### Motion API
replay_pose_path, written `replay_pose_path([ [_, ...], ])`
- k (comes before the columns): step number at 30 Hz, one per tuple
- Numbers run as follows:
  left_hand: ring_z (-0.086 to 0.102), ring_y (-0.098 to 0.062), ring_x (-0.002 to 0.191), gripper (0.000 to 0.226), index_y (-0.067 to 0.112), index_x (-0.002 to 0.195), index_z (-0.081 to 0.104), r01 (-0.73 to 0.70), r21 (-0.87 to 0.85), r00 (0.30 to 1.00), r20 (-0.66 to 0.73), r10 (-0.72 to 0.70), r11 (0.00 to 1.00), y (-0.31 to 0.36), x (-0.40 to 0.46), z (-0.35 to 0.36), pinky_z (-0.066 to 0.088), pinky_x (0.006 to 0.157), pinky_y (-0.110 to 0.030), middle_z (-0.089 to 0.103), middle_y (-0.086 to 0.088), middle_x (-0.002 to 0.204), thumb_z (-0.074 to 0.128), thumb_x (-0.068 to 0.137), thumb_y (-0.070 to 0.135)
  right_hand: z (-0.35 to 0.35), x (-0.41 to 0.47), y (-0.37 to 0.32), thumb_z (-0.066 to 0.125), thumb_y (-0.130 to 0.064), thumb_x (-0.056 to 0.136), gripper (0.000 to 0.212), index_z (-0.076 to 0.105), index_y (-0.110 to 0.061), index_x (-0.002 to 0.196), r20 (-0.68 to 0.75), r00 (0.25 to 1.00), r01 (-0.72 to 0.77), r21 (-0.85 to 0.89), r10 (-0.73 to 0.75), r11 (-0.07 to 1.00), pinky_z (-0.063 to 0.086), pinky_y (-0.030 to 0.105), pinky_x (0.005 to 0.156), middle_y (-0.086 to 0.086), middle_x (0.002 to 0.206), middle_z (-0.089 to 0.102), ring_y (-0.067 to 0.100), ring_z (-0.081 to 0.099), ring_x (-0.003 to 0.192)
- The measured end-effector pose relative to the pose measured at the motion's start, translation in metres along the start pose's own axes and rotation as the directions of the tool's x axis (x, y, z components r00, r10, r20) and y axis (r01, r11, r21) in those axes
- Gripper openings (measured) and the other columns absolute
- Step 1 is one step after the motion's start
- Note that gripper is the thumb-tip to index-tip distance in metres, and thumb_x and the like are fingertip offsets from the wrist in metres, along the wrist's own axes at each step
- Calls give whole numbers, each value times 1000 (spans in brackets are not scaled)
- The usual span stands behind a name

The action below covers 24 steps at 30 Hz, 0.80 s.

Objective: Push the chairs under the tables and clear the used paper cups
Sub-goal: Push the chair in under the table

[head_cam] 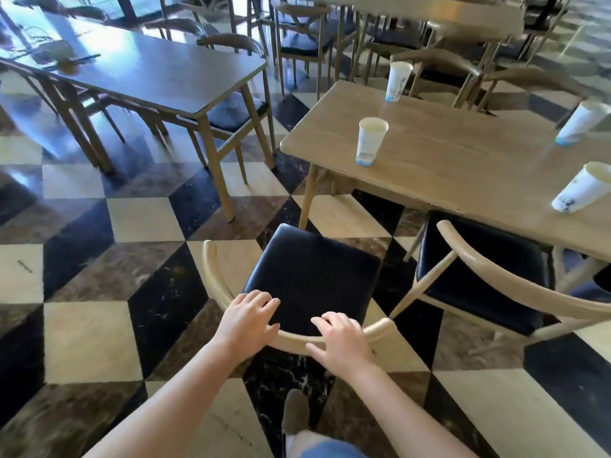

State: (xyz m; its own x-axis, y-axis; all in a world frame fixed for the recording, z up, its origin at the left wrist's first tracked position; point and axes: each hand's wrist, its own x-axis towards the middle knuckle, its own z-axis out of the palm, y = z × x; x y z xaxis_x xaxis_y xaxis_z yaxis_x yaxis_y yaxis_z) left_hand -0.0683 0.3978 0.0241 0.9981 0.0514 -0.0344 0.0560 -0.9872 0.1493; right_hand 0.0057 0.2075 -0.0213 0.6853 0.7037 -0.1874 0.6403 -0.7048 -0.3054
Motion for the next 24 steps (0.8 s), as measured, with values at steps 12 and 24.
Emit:
replay_pose_path([
  [12, 64, -23, 99, 46, 18, 103, 67, -166, 5, 959, 234, 160, 986, -86, 3, 22, 49, 91, -41, 70, -2, 102, 82, 63, 33, 25, 15, -29, 60, -45, 84, 55, 47, -20, 132, 48, 993, -110, 25, 108, 994, 44, 35, 94, 0, 123, 58, 20, 51, 114],
  [24, 53, -17, 119, 31, 21, 115, 63, -279, -142, 905, 293, 310, 950, -155, 32, 30, 38, 103, -38, 65, 2, 121, 64, 85, 30, 41, 15, -60, 74, -23, 78, 34, 65, -17, 111, -25, 929, -364, 93, 368, 927, 45, 31, 94, 0, 106, 68, 19, 59, 102],
])
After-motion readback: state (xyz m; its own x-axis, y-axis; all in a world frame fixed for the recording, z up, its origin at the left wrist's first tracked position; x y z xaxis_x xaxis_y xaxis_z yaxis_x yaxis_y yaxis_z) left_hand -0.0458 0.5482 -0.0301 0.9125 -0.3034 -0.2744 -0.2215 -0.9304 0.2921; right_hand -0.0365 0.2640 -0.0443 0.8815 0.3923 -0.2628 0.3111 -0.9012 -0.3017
